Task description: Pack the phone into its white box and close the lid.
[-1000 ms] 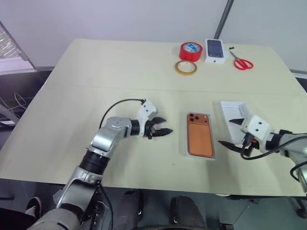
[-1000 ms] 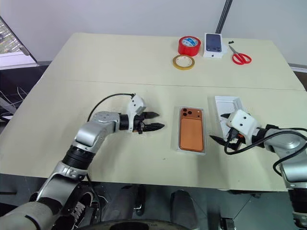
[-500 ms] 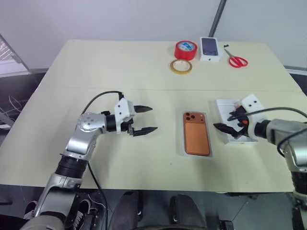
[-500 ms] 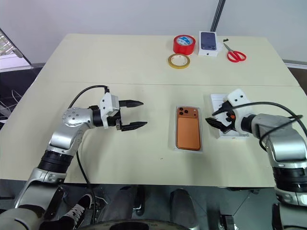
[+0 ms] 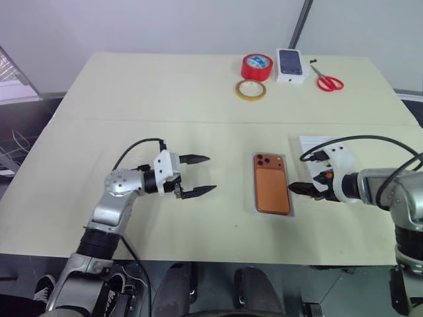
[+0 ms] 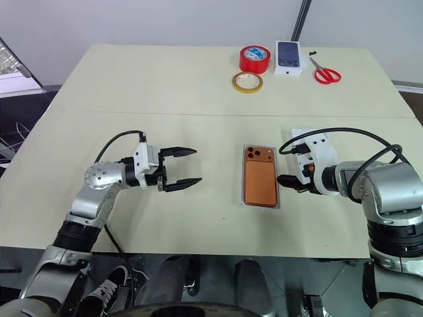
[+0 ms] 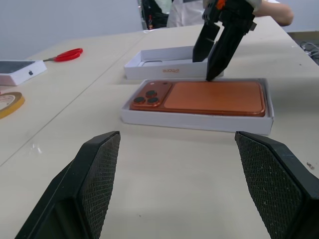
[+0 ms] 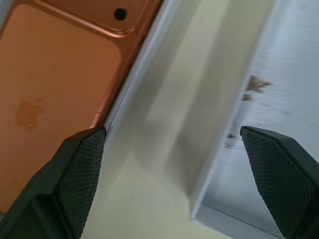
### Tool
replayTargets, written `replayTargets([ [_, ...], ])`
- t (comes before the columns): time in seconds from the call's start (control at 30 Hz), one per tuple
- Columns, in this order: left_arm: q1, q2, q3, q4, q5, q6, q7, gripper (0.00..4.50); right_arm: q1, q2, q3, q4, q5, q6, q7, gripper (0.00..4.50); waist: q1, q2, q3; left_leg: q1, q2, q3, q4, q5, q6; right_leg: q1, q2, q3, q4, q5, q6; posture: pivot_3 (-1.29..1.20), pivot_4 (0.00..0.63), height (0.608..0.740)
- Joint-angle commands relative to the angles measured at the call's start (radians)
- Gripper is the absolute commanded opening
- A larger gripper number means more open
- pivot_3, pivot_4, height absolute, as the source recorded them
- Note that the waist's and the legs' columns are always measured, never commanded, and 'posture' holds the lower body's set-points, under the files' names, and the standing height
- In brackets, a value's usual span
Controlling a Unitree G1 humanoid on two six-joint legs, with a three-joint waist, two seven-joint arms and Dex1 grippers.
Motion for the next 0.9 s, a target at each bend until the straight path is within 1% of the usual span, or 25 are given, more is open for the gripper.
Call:
replayTargets([
  [0.03, 0.018, 0.004, 0.016, -0.057, -0.019, -0.028, 0.006, 3.87, -0.036, -0.015, -0.007, 0.005, -0.005, 0.007, -0.036, 4.50, -0.001, 0.000, 0.000, 0.000, 0.000, 0.000, 0.000, 0.000, 0.000, 0.000, 0.000, 0.000, 0.000, 0.000, 0.000, 0.00, 0.150, 0.728],
  [0.2, 0.029, 0.002, 0.011, -0.076, -0.015, -0.031, 0.013, 3.87, -0.070, 0.004, 0.006, 0.054, -0.027, -0.001, -0.087, 4.50, 0.001, 0.000, 0.000, 0.000, 0.000, 0.000, 0.001, 0.000, 0.000, 0.000, 0.000, 0.000, 0.000, 0.000, 0.000, 0.00, 0.150, 0.728],
  [0.4, 0.041, 0.001, 0.013, -0.093, -0.019, -0.021, 0.031, 3.87, -0.111, 0.015, -0.020, 0.081, -0.003, 0.007, -0.096, 4.50, -0.003, 0.000, 0.000, 0.000, 0.000, 0.000, 0.000, 0.000, 0.000, 0.000, 0.002, 0.000, 0.001, 0.000, 0.000, 0.00, 0.150, 0.728],
  [0.57, 0.048, -0.004, 0.005, -0.100, -0.016, -0.022, 0.042, 3.87, -0.098, 0.009, -0.015, 0.081, 0.007, 0.007, -0.102, 4.50, -0.003, 0.000, 0.000, 0.000, 0.001, 0.000, 0.001, 0.000, 0.000, 0.000, 0.003, 0.000, 0.002, 0.000, 0.000, 0.00, 0.150, 0.728],
  [0.67, 0.050, -0.007, -0.001, -0.105, -0.013, -0.021, 0.049, 3.87, -0.078, 0.000, 0.019, 0.056, -0.003, 0.004, -0.114, 4.50, -0.003, 0.000, 0.000, 0.000, 0.001, 0.000, 0.001, 0.000, 0.000, 0.000, 0.004, 0.000, 0.002, 0.000, 0.000, 0.00, 0.150, 0.728],
  [0.73, 0.050, -0.008, -0.003, -0.110, -0.013, -0.018, 0.053, 3.92, -0.075, 0.006, 0.029, 0.047, -0.006, 0.002, -0.123, 3.97, -0.003, 0.000, 0.000, 0.000, 0.001, 0.000, 0.001, 0.000, 0.000, 0.000, 0.004, 0.000, 0.002, 0.000, 0.000, 0.00, 0.150, 0.728],
  [0.77, 0.051, -0.008, -0.003, -0.111, -0.013, -0.017, 0.055, 3.92, -0.070, 0.006, 0.037, 0.041, -0.006, -0.003, -0.125, 3.61, -0.003, 0.000, 0.000, 0.000, 0.001, 0.000, 0.001, 0.000, 0.000, 0.000, 0.004, 0.000, 0.003, 0.000, 0.000, 0.00, 0.150, 0.728],
  [0.83, 0.051, -0.007, -0.003, -0.111, -0.012, -0.016, 0.057, 3.92, -0.046, -0.006, 0.070, 0.023, -0.014, -0.015, -0.135, 2.60, -0.003, 0.000, 0.000, 0.000, 0.002, 0.000, 0.001, 0.000, 0.000, 0.000, 0.004, 0.000, 0.003, 0.000, 0.000, 0.00, 0.150, 0.728],
  [0.9, 0.050, -0.007, -0.003, -0.112, -0.011, -0.014, 0.062, 3.92, -0.003, 0.001, 0.076, 0.003, -0.017, -0.018, -0.143, 1.57, -0.001, 0.000, 0.000, 0.000, 0.002, 0.000, 0.001, 0.000, 0.000, 0.000, 0.004, 0.000, 0.003, 0.000, 0.000, 0.00, 0.150, 0.728],
])
